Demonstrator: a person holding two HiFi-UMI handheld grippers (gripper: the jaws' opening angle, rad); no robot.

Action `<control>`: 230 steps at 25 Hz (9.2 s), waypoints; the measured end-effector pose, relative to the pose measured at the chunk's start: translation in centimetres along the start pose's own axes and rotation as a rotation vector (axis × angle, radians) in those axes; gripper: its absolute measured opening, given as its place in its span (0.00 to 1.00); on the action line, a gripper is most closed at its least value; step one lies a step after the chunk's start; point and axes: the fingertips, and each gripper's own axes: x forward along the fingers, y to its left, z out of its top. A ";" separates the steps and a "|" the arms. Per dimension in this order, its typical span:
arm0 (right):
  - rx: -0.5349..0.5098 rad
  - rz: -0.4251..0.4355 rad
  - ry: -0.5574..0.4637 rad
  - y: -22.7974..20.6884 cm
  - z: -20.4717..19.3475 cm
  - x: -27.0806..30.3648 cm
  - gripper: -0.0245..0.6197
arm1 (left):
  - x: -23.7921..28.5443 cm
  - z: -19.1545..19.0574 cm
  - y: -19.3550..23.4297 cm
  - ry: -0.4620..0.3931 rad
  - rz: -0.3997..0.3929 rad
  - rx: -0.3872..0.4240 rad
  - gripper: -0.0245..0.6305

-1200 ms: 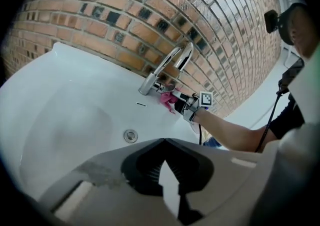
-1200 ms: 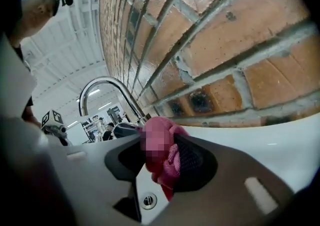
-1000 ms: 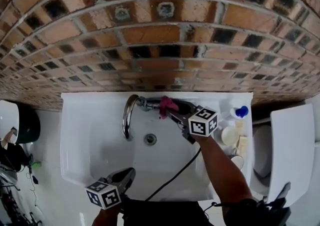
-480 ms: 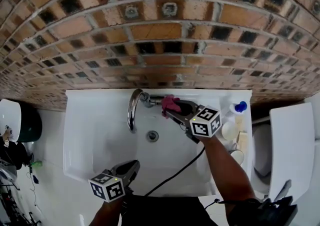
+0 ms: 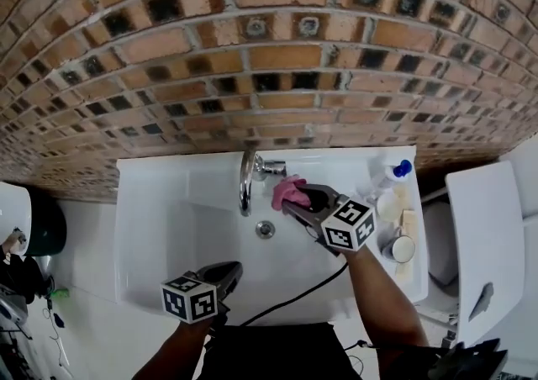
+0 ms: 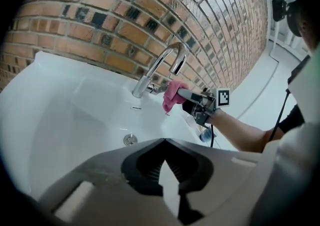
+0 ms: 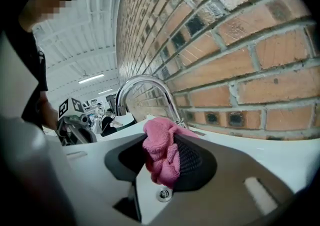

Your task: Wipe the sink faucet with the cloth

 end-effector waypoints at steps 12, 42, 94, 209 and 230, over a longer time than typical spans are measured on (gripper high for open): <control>0.745 -0.399 -0.287 -5.0 -6.0 6.3 0.25 | -2.9 0.6 2.5 0.026 -0.058 0.057 0.05; 0.933 -0.197 -0.414 -3.8 0.3 8.2 0.26 | -5.0 -0.6 3.6 -0.016 -0.032 0.016 0.05; 0.330 0.178 -0.222 10.9 2.7 1.8 0.23 | -5.9 -2.7 -0.3 -0.059 -0.082 0.044 0.05; -0.474 -0.413 0.408 15.1 -4.0 1.1 0.24 | -10.1 -5.1 4.5 0.034 -0.243 0.116 0.05; 0.139 -0.190 -0.168 21.4 -1.5 -12.0 0.24 | -10.3 -6.1 -2.9 -0.196 -0.121 0.028 0.05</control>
